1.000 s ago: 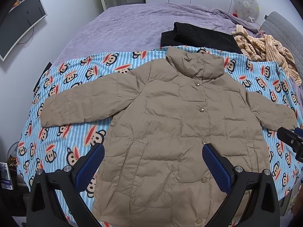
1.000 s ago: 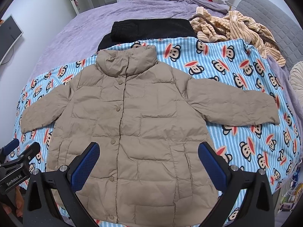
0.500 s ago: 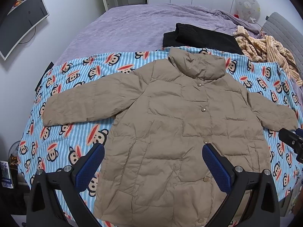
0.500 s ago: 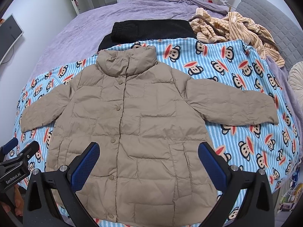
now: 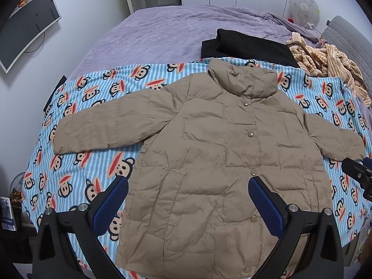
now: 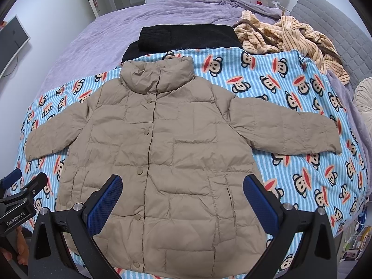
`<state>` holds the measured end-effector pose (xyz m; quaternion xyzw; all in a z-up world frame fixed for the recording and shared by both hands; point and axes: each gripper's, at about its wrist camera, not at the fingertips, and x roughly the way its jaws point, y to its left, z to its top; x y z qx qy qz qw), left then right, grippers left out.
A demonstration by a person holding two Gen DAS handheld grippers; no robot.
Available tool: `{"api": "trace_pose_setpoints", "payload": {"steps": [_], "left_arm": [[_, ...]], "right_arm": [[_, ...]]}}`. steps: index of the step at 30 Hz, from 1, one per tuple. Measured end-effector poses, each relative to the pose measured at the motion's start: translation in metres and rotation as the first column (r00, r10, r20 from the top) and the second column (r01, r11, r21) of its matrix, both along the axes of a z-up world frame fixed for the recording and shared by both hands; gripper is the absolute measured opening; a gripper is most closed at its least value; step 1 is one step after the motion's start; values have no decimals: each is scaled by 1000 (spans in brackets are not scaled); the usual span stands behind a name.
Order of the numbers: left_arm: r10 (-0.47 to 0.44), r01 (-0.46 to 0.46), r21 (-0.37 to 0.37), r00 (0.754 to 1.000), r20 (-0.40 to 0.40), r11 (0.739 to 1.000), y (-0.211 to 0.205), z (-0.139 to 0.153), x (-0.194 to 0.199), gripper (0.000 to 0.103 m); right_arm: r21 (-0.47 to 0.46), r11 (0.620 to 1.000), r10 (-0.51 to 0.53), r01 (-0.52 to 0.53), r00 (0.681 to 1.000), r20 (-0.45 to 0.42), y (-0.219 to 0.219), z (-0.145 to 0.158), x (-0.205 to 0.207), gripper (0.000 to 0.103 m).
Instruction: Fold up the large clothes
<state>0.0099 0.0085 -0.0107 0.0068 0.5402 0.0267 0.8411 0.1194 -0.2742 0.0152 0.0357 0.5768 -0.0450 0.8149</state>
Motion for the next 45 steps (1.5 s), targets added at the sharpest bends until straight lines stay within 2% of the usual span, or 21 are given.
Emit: {"api": "trace_pose_setpoints", "payload": {"steps": [30,37,45], "left_arm": [[0,0,-1,1000,0,1000,2,-1,0,103],[2,-2,-8,1000,-10,1000,18,-5,-2,103],[5,-5,-15,1000,-24,1000,26,-13,4,103]], "right_arm": [[-3,1000,-1,1,1000,1,4,-1,-2,103],[-5,1000,-2,2,1000,-11,4,-1,-2,103],[-6,1000,2,-2,999,-33,19,-15,5,103]]}}
